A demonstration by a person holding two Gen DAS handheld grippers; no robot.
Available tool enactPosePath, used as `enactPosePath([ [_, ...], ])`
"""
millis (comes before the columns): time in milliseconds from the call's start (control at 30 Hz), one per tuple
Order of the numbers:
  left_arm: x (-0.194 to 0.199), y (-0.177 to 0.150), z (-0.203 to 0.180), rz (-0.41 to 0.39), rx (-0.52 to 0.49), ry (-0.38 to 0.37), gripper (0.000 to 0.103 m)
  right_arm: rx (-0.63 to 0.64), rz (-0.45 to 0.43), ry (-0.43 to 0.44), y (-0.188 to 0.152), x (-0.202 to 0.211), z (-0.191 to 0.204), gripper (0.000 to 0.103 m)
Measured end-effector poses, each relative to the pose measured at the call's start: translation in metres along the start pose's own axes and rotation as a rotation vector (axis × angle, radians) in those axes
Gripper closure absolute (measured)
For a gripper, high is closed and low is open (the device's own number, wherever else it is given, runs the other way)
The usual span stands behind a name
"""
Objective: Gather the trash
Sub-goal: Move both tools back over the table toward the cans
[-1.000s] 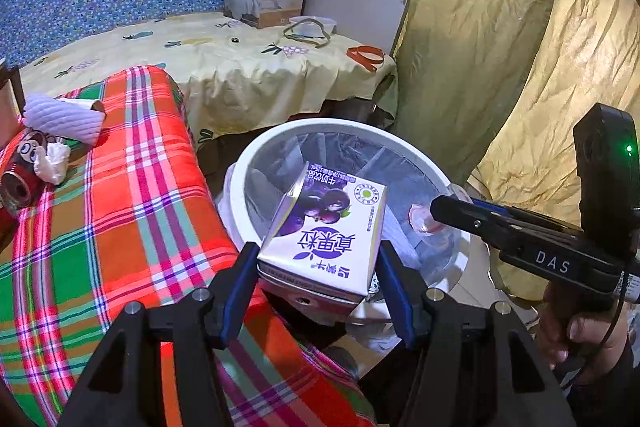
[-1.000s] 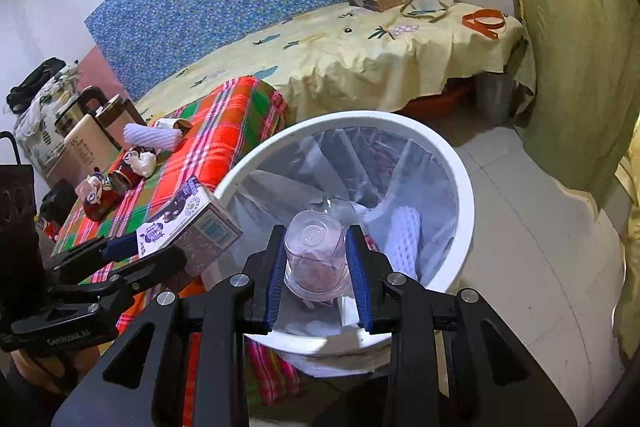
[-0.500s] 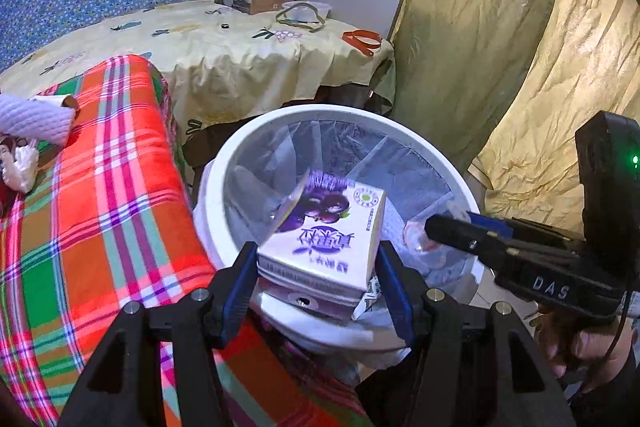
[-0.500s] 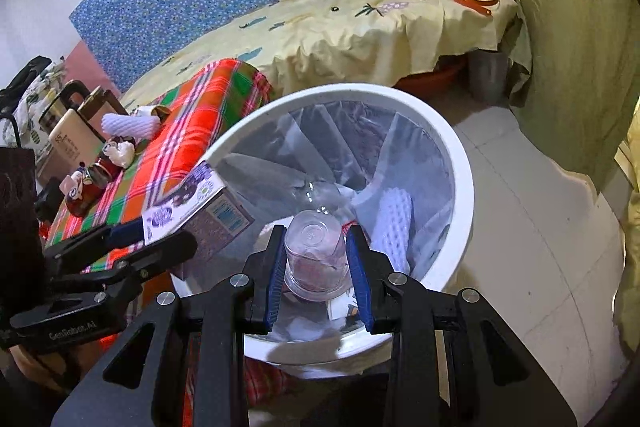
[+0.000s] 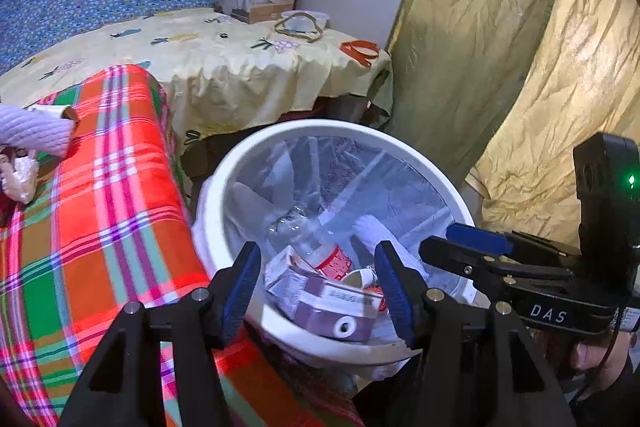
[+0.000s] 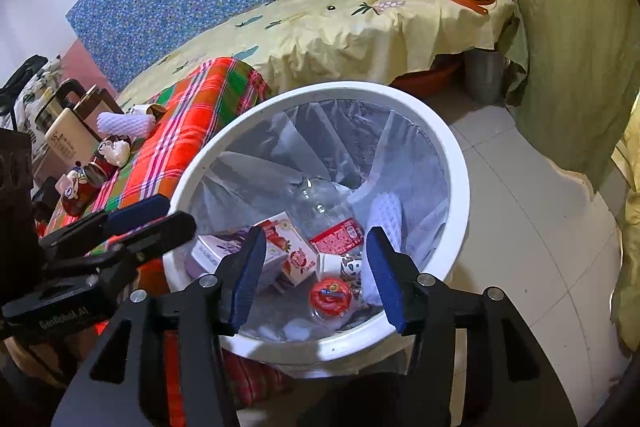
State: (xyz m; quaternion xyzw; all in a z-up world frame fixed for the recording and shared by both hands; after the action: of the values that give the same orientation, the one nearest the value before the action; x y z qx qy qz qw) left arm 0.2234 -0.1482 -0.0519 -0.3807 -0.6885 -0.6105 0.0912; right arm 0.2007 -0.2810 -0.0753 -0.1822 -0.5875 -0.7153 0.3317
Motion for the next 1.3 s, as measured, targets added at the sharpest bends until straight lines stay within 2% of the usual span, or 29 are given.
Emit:
enactPosePath([
  [800, 0.078, -0.013, 0.030, -0.112, 0.077, 0.067, 0.042, 0.128, -0.090, 0.091, 0.001, 0.037, 0.068, 0.049],
  [1300, 0.105, -0.023, 0.051, -0.160, 0.109, 0.126, 0.042, 0.189, -0.114, 0.177, -0.004, 0.045, 0.105, 0.049],
])
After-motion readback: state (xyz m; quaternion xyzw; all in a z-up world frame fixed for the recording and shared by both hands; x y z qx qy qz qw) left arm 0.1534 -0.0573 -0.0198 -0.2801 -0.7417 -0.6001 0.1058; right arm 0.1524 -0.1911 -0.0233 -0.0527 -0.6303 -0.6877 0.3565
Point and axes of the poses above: each gripper's, at about its wrist camera, not at the fingertips, and x roughly against the way its jaws point, z to its left, y to its top, the point moved 7 cm from there along -x, roughly the way its jaws point, and after that the axes turned 7 degrees about -z, right-handed, at the moved point
